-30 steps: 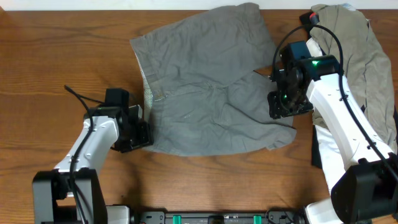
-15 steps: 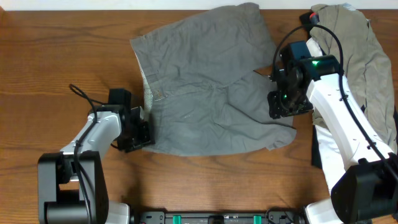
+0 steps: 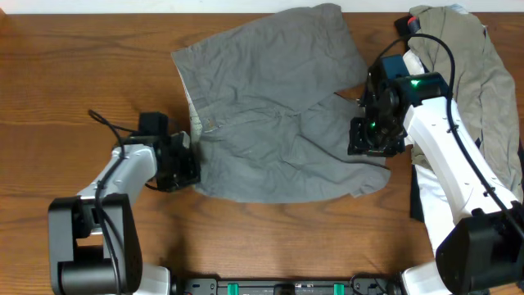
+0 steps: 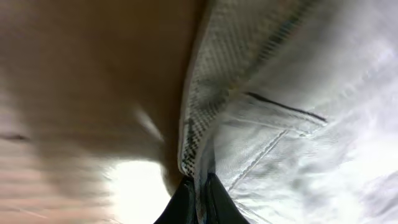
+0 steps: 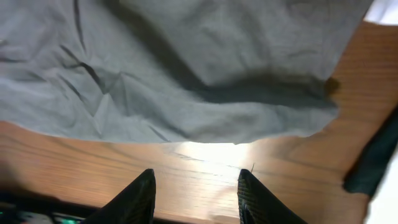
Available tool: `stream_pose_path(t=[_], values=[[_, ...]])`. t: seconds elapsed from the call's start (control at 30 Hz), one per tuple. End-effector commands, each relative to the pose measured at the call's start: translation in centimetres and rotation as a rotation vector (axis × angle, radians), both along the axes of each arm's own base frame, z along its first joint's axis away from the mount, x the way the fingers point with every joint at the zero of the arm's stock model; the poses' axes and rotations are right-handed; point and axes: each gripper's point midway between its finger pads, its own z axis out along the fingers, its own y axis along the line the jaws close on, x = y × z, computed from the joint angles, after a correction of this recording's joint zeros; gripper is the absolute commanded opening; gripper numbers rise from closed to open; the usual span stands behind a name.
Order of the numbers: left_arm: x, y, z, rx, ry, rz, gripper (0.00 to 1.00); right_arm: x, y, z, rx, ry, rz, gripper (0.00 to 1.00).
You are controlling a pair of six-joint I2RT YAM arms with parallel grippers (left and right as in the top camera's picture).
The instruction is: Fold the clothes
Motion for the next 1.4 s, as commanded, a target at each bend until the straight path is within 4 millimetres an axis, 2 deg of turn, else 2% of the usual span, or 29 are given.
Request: stream_pose_path(t=[0.0,0.13,0.33,0.4,0.5,0.57,0.7,0.8,0.97,1.17,1.37], values=[[3.7,1.8,1.8,-0.008,-0.087,0.1,0.06,-0.1,1.7,0.6,0.108,0.021,-0.07,0.42],[6.3,3.1,2.7,-0.009,-0.176,0.174,0.06,-1.6,2.7,-0.4,0.158,0.084,-0.062,0.4],[9.3,3.6,3.8,-0.018,-0.291,0.231,0.06,-5.2,4.9,-2.6,0.276,0.217,-0.033,0.37],[10.0,3.7,4.2,-0.023,-0.318,0.25,0.06,-6.5,5.7,-3.2,0.322,0.247,0.008,0.36],[10.6,3.8,4.5,-0.027,-0.343,0.261,0.06,-8.3,6.0,-4.4,0.304,0.284,0.063,0.35],[10.6,3.8,4.5,-0.026,-0.346,0.26,0.06,-8.8,6.3,-5.0,0.298,0.273,0.119,0.34],[10.6,3.8,4.5,-0.026,-0.345,0.26,0.06,-8.2,5.9,-6.9,0.185,0.197,0.185,0.34],[10.6,3.8,4.5,-0.026,-0.345,0.26,0.06,-7.3,5.3,-8.6,0.071,0.134,0.164,0.33],[10.5,3.8,4.4,-0.026,-0.34,0.26,0.06,-7.1,4.7,-10.5,-0.032,0.085,0.116,0.26],[10.5,3.7,4.4,-0.026,-0.337,0.26,0.06,-7.3,4.3,-12.2,-0.05,0.066,0.076,0.24],[10.3,3.7,4.3,-0.026,-0.331,0.26,0.06,-6.5,4.5,-13.4,-0.034,0.003,0.054,0.26]])
